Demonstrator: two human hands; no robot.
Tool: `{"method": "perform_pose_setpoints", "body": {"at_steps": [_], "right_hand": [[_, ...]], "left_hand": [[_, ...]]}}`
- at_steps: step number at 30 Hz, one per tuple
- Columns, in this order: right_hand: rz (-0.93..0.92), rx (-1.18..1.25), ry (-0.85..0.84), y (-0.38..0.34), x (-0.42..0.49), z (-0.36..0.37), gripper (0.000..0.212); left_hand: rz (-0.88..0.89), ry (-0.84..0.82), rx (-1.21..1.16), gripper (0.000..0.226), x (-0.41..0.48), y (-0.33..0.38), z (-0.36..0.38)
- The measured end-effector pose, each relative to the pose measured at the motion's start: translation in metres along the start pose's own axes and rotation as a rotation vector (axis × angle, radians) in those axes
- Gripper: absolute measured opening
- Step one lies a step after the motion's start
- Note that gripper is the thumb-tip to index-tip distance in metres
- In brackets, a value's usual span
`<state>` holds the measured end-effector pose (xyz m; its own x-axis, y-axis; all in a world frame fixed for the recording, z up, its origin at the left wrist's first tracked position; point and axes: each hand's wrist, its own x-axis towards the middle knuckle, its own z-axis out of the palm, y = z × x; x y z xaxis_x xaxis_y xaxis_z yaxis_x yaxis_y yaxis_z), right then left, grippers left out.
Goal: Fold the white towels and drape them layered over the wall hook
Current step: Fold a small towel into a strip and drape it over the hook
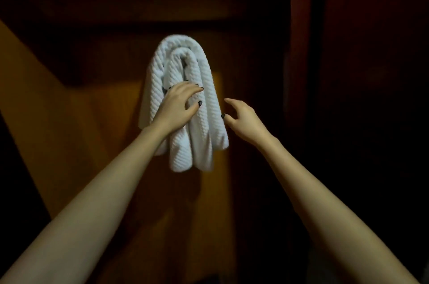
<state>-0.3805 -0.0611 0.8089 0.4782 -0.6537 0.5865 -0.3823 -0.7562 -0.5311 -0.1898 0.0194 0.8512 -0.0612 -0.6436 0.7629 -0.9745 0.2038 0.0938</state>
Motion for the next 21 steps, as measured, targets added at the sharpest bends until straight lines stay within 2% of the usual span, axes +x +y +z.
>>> {"method": "perform_pose_setpoints", "body": {"at_steps": [5, 10, 16, 21], "right_hand": [[0.262, -0.190, -0.092, 0.061, -0.097, -0.002, 0.059], [0.473, -0.352, -0.220, 0.134, -0.210, -0.013, 0.061], [0.848, -0.387, -0.362, 0.203, -0.342, -0.042, 0.066], [1.009, -0.373, -0.383, 0.239, -0.440, -0.078, 0.060]], "left_hand": [[-0.051, -0.192, -0.153, 0.044, -0.077, 0.029, 0.089], [-0.014, -0.404, -0.309, 0.049, -0.136, 0.092, 0.188], [0.176, -0.726, -0.350, 0.058, -0.197, 0.194, 0.291], [0.277, -0.925, -0.404, 0.059, -0.234, 0.271, 0.350]]}}
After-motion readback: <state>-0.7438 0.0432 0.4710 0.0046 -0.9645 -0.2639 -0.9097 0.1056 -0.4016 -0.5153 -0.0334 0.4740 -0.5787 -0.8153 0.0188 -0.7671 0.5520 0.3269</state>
